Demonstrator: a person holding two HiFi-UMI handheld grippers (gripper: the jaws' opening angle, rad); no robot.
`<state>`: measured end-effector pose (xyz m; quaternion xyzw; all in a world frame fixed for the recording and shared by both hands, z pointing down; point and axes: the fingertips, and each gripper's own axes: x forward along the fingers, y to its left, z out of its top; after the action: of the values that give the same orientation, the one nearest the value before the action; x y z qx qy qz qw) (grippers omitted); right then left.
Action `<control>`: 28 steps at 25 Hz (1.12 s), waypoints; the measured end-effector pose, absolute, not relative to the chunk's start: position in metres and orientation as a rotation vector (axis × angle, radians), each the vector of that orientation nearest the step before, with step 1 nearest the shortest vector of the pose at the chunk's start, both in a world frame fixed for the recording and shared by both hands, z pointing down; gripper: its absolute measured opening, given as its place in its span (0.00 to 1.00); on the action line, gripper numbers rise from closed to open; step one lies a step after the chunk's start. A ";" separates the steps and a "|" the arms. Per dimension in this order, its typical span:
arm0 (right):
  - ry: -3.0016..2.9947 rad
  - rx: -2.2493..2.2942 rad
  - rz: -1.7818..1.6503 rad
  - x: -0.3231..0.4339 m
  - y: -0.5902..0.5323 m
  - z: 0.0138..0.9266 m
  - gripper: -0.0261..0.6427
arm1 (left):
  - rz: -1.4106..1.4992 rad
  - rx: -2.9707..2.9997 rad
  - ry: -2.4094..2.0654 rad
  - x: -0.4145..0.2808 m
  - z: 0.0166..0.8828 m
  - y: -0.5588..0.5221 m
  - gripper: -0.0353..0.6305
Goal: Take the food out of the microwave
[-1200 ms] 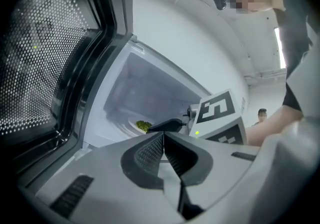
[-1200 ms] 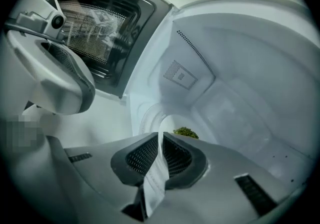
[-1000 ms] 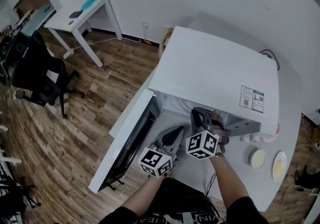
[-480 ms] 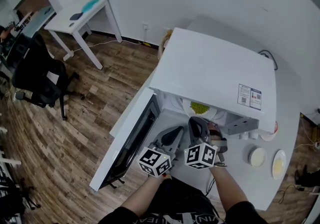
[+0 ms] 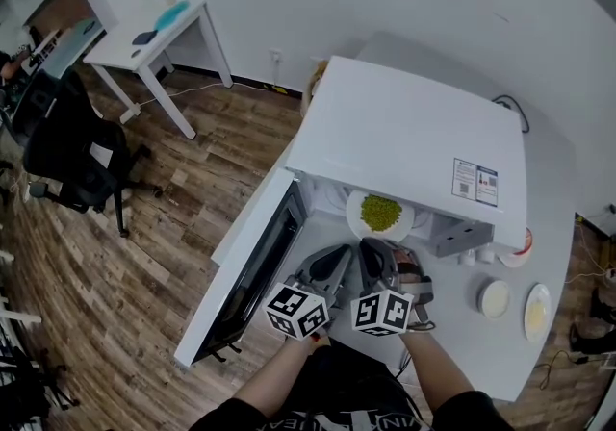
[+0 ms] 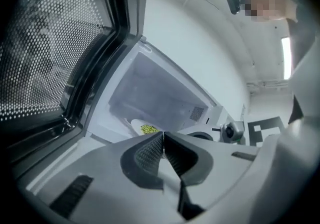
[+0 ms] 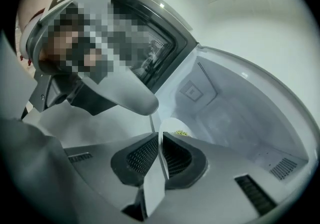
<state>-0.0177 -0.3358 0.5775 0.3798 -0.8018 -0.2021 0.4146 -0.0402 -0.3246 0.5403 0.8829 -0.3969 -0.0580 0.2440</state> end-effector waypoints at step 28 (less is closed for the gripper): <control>-1.967 1.107 -0.464 0.024 -0.319 0.577 0.11 | -0.433 1.904 -0.751 -0.007 0.577 -0.353 0.24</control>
<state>0.0244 -0.3192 0.5772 0.4391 -0.7798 -0.1840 0.4066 -0.0066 -0.3525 0.5773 0.7876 -0.3105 -0.1790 0.5012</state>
